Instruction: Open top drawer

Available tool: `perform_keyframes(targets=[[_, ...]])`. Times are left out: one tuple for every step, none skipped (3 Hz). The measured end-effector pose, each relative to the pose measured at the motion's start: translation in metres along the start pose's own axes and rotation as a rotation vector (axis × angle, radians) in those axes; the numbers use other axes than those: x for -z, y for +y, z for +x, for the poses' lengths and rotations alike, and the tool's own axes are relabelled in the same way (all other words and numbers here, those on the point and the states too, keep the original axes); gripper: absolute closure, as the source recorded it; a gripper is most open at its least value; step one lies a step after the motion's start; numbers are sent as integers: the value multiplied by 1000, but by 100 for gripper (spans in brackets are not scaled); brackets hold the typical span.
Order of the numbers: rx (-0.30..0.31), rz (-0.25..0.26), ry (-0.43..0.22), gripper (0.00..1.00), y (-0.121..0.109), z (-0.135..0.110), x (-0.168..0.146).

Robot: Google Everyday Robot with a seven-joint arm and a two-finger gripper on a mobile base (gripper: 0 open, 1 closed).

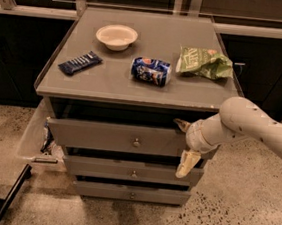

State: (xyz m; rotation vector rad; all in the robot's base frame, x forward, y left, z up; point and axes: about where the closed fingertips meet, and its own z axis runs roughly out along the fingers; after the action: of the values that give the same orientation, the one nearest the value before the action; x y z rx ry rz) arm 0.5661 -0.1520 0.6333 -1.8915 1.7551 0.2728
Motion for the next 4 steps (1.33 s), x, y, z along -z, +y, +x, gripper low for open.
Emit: perform_keyframes(targets=[[-4,1,2,0,-2,3,-5],[-4,0,2,19,-2,3,-5],[-4,0,2,42,-2,3,-5],[-4,0,2,65,-4,0,0]])
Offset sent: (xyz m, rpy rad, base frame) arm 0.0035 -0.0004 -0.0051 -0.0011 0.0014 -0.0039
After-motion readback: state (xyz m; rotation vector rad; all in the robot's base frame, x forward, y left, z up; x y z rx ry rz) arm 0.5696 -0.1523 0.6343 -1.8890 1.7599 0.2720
